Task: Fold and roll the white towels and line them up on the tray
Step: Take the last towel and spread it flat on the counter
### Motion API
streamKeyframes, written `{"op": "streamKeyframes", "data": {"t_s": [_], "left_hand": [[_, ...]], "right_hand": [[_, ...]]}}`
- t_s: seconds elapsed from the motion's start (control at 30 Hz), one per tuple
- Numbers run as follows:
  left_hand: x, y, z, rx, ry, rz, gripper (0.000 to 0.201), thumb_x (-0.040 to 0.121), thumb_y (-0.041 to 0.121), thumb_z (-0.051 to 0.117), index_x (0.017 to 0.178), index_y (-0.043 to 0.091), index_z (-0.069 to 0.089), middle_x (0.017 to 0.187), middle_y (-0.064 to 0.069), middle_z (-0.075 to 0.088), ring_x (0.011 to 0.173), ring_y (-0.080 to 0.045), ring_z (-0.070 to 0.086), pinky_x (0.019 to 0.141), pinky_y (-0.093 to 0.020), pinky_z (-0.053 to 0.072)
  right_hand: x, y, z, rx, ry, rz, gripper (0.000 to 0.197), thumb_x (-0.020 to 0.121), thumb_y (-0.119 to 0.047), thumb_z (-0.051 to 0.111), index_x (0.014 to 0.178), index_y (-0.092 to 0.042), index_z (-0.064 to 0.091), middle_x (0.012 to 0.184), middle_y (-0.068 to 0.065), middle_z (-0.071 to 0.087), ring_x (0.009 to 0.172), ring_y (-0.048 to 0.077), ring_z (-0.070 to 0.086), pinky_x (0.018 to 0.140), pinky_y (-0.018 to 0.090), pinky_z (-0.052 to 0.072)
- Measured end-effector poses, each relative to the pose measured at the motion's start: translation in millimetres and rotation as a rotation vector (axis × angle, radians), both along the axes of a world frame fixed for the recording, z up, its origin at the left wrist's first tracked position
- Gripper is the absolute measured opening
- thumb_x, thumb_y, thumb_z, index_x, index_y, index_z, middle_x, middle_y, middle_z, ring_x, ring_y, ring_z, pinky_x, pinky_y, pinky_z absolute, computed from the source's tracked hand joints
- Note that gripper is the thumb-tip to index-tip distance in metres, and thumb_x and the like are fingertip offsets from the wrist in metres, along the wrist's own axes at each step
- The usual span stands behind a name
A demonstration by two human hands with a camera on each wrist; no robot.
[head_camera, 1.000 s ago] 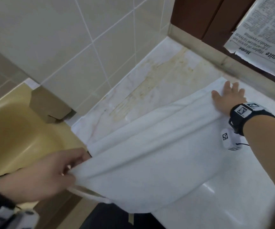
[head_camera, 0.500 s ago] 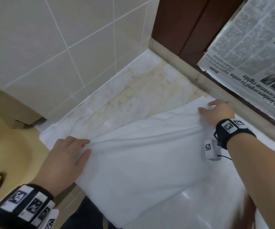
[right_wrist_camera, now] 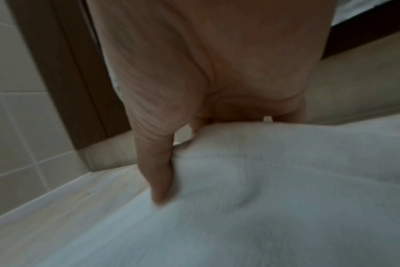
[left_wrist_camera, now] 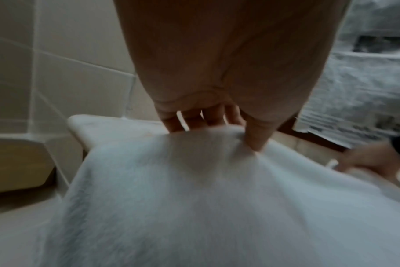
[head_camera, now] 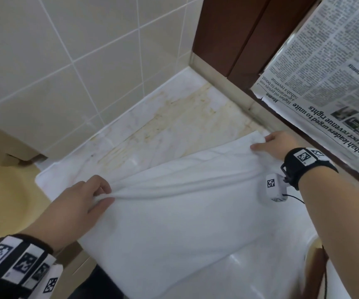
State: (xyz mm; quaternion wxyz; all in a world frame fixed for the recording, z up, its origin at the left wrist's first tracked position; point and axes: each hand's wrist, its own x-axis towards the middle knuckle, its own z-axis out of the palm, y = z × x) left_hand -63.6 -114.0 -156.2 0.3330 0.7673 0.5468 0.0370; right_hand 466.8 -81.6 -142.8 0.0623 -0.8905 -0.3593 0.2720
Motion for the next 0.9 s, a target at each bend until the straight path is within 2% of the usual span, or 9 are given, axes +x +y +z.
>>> {"op": "streamKeyframes", "data": {"t_s": [0.07,0.17,0.23,0.3,0.37,0.47,0.6,0.7,0.9], "left_hand": [[-1,6,3,-0.096,0.009,0.051,0.01,0.094,0.049,0.063,0.099,0.04,0.06,0.091,0.018,0.065,0.085,0.0,0.061,0.071,-0.02,0.044],[-6,12,3,-0.194,0.019,0.086,0.015,0.097,0.047,0.059,0.096,0.035,0.067,0.095,0.019,0.068,0.093,-0.001,0.061,0.075,-0.022,0.044],[-9,13,3,-0.214,0.026,0.077,0.016,0.098,0.045,0.057,0.093,0.032,0.065,0.091,0.016,0.069,0.089,-0.004,0.063,0.073,-0.025,0.046],[-12,11,5,-0.23,0.002,0.069,0.015,0.099,0.044,0.055,0.095,0.03,0.059,0.084,0.012,0.068,0.079,-0.004,0.063,0.068,-0.029,0.048],[-14,7,8,-0.234,-0.058,0.111,0.017,0.1,0.046,0.049,0.1,0.03,0.051,0.08,0.011,0.067,0.07,-0.005,0.062,0.064,-0.031,0.048],[-11,4,8,-0.175,-0.057,0.213,0.015,0.1,0.048,0.047,0.102,0.033,0.047,0.076,0.008,0.067,0.067,-0.009,0.063,0.06,-0.032,0.047],[-4,1,-6,-0.059,-0.029,0.212,0.01,0.101,0.042,0.052,0.095,0.034,0.054,0.087,0.01,0.066,0.078,-0.009,0.062,0.064,-0.03,0.047],[-5,0,-22,0.049,0.015,0.193,0.013,0.102,0.04,0.05,0.094,0.034,0.058,0.09,0.011,0.061,0.086,-0.009,0.056,0.076,-0.036,0.049],[6,-5,-36,0.114,0.078,0.376,0.017,0.101,0.038,0.053,0.099,0.023,0.06,0.094,0.002,0.061,0.09,-0.025,0.057,0.082,-0.048,0.051]], "right_hand": [[4,-3,3,-0.012,0.063,0.011,0.059,0.076,-0.05,0.083,0.117,-0.011,0.065,0.109,0.004,0.068,0.093,0.024,0.06,0.085,0.035,0.048],[12,-6,6,0.0,0.176,-0.013,0.053,0.082,-0.048,0.077,0.123,-0.016,0.065,0.113,0.002,0.064,0.104,0.03,0.062,0.09,0.039,0.047],[17,-9,4,0.028,0.193,-0.014,0.045,0.089,-0.042,0.07,0.125,-0.015,0.064,0.113,0.005,0.066,0.106,0.033,0.062,0.096,0.046,0.048],[21,-12,1,0.047,0.157,0.039,0.03,0.094,-0.045,0.061,0.109,-0.018,0.062,0.097,0.001,0.065,0.096,0.032,0.062,0.09,0.046,0.048],[20,-12,0,0.072,0.128,0.036,0.024,0.101,-0.043,0.049,0.114,-0.024,0.056,0.101,0.0,0.064,0.098,0.029,0.061,0.09,0.044,0.046],[15,-9,-6,0.114,0.093,0.016,0.029,0.105,-0.041,0.039,0.127,-0.025,0.05,0.112,0.006,0.063,0.101,0.029,0.058,0.087,0.042,0.041],[7,0,-15,0.07,0.005,0.024,0.039,0.103,-0.037,0.044,0.137,-0.019,0.048,0.126,0.013,0.059,0.115,0.036,0.056,0.09,0.04,0.04],[1,8,-20,0.048,-0.047,0.024,0.041,0.102,-0.035,0.047,0.137,-0.013,0.047,0.13,0.019,0.059,0.117,0.039,0.057,0.094,0.04,0.043],[-1,15,-24,-0.022,-0.098,-0.014,0.045,0.102,-0.042,0.042,0.14,-0.017,0.039,0.124,0.019,0.061,0.107,0.041,0.061,0.093,0.049,0.049]]}}
